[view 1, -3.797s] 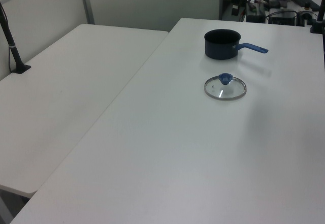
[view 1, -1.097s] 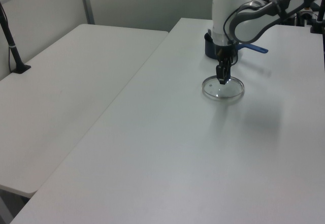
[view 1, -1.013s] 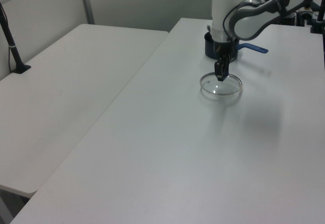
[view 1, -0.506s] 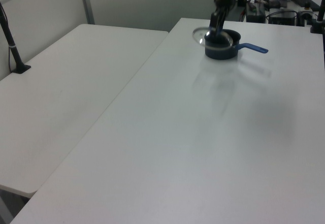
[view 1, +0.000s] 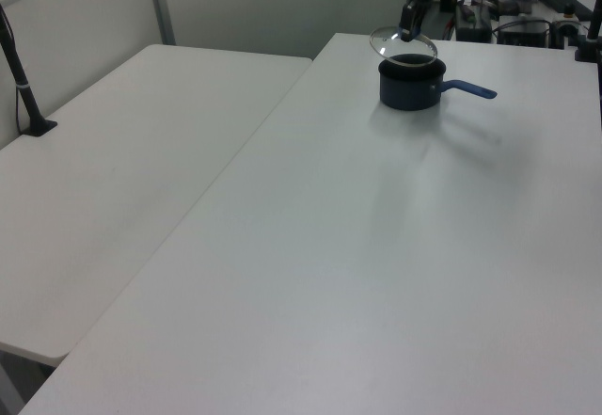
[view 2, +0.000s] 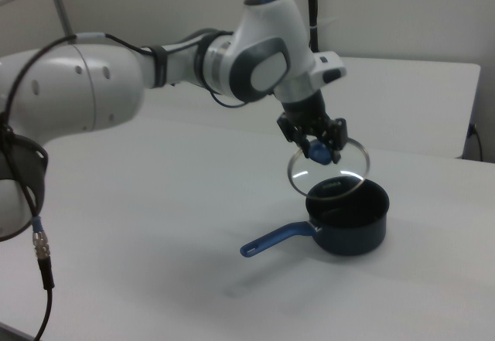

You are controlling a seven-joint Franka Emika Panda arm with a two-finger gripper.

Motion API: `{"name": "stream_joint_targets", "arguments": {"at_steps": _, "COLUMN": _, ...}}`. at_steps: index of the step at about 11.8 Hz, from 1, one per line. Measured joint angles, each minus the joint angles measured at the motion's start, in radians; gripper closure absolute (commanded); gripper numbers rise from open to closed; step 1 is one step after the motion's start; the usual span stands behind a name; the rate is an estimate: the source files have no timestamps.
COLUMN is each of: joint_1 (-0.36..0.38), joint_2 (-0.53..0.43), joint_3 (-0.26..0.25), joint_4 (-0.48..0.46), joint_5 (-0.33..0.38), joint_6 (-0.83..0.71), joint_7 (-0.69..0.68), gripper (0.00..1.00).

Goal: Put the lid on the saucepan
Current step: 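Lift the glass lid and carry it over the dark blue saucepan, then lower the lid onto the saucepan rim and adjust its seating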

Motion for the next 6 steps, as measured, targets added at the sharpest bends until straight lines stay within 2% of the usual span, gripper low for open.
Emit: {"name": "stream_joint_targets", "arguments": {"at_steps": 6, "joint_1": -0.016, "joint_2": 0.071, "joint_3": -0.017, "joint_4": 0.011, "joint_5": -0.014, "joint_6": 0.019, "joint_7": -0.006, "gripper": 0.65}}
